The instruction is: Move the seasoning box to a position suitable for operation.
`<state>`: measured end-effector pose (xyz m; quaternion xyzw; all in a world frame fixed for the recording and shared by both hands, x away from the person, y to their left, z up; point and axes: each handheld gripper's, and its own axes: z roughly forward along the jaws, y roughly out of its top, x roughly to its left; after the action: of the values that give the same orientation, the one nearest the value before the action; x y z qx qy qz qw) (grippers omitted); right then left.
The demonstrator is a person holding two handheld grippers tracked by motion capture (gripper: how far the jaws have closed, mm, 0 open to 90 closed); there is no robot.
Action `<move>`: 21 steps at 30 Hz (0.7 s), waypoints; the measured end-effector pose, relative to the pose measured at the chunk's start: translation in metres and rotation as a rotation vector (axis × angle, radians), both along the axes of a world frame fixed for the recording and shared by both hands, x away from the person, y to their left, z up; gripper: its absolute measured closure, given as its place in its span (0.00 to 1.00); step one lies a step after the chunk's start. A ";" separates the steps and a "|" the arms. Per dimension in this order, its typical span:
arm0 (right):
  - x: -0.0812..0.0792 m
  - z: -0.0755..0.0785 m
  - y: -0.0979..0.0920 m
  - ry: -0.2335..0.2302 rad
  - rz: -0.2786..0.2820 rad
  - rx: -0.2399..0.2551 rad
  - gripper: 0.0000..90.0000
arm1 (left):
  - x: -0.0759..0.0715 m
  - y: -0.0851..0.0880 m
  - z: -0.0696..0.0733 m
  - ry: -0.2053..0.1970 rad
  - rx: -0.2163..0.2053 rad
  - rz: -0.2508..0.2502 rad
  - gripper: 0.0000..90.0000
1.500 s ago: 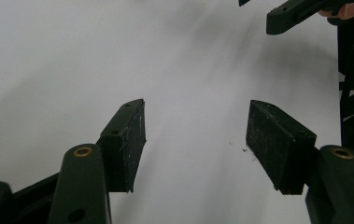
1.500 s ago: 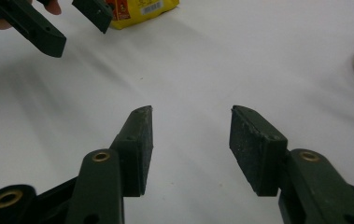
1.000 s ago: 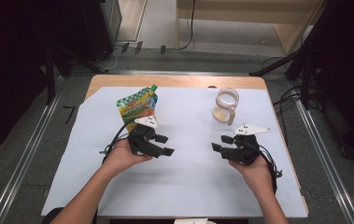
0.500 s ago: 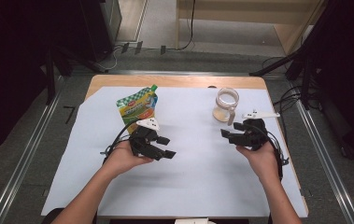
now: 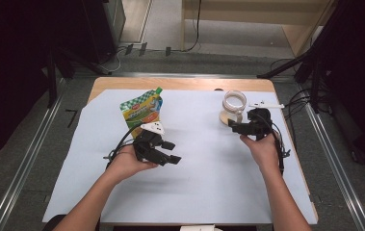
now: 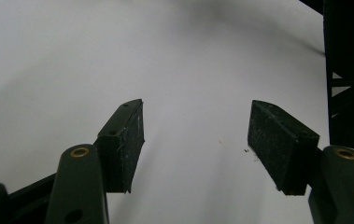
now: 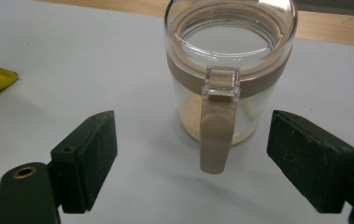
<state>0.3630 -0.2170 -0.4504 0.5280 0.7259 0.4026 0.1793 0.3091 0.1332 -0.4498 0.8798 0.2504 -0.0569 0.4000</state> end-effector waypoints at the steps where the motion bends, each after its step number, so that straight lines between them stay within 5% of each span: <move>1: 0.000 0.000 0.000 0.000 0.000 0.000 0.17 | 0.000 0.000 0.000 0.000 0.003 0.000 0.41; 16: 0.042 -0.014 0.013 -0.014 -0.100 -0.034 0.14 | -0.001 -0.002 -0.001 0.010 -0.001 -0.027 0.41; 21: 0.051 -0.020 0.014 -0.022 -0.123 0.004 0.12 | -0.001 -0.003 -0.002 0.011 0.002 -0.029 0.41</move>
<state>0.4143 -0.2034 -0.4708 0.5673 0.6894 0.3983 0.2107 0.3080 0.1302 -0.4513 0.8835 0.2400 -0.0672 0.3967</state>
